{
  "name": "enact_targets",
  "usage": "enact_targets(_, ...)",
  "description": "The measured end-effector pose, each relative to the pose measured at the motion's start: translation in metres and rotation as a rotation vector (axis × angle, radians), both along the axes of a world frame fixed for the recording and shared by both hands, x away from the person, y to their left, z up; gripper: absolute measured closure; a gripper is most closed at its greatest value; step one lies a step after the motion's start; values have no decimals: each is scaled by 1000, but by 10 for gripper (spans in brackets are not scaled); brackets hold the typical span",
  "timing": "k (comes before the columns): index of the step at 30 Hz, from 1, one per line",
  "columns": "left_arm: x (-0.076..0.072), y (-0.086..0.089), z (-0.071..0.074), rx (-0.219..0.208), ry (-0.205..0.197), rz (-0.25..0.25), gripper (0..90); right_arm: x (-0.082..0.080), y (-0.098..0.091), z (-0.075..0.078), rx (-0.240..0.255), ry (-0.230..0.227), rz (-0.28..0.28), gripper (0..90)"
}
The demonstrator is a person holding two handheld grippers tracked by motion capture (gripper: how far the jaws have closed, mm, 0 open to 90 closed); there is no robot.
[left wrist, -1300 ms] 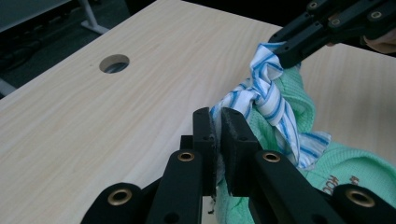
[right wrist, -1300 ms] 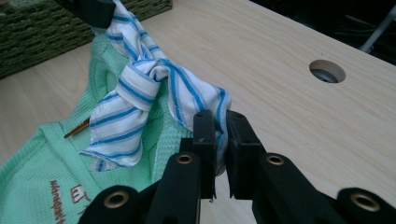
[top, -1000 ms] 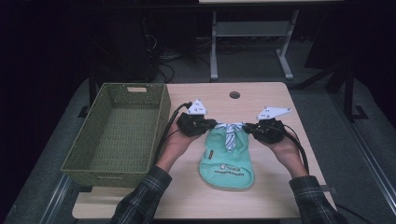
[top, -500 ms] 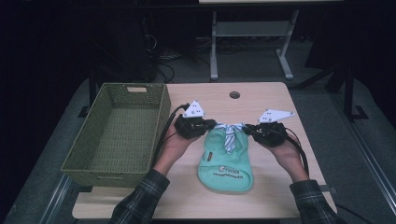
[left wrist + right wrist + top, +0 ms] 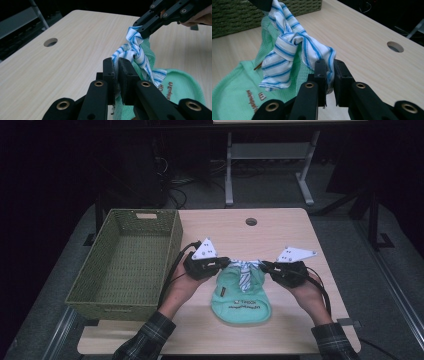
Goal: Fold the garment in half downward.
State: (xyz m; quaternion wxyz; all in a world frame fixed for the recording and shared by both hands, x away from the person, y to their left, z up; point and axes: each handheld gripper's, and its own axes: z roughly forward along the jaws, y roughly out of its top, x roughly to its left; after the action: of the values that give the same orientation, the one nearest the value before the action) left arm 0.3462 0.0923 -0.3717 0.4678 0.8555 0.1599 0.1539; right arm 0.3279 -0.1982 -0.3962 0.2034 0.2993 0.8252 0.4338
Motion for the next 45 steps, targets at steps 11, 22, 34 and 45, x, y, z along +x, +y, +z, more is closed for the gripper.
enact_targets(11, -23, 5, -10, -5, 11, -35, 835, -29, 0, -9, 19, 4, 21, 805)
enact_targets(22, -54, 11, -21, 17, 32, -77, 831, -61, -1, -20, 19, 45, 85, 782)
enact_targets(34, -87, 15, -38, 32, 124, -131, 829, -87, 0, -32, 23, 106, 156, 800)
enact_targets(45, -95, 4, -70, 153, 197, -158, 852, -93, 3, -52, -21, 187, 191, 807)
